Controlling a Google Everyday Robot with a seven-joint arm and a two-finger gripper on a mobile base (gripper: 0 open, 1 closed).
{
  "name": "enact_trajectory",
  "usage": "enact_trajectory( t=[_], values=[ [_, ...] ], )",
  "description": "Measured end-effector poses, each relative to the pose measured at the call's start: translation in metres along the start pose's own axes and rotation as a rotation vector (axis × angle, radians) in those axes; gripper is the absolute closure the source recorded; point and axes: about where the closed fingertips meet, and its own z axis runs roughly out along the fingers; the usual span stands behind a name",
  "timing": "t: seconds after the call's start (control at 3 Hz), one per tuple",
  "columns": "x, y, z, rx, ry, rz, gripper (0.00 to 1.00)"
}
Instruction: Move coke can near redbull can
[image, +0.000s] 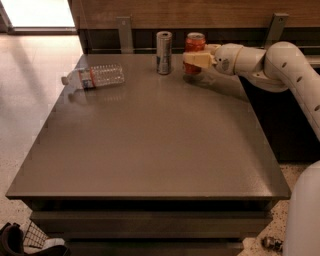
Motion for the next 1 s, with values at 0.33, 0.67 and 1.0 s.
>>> enact_trajectory(
  t=[0.33,0.67,1.0],
  values=[
    [0.013,0.005,0.001,-0.005,-0.002,-0.011,1.00],
    [0.023,0.009,0.002,-0.011,0.007,-0.033,1.00],
    [0.023,0.011,0.006,-0.016,0.007,-0.033,0.82]
  ],
)
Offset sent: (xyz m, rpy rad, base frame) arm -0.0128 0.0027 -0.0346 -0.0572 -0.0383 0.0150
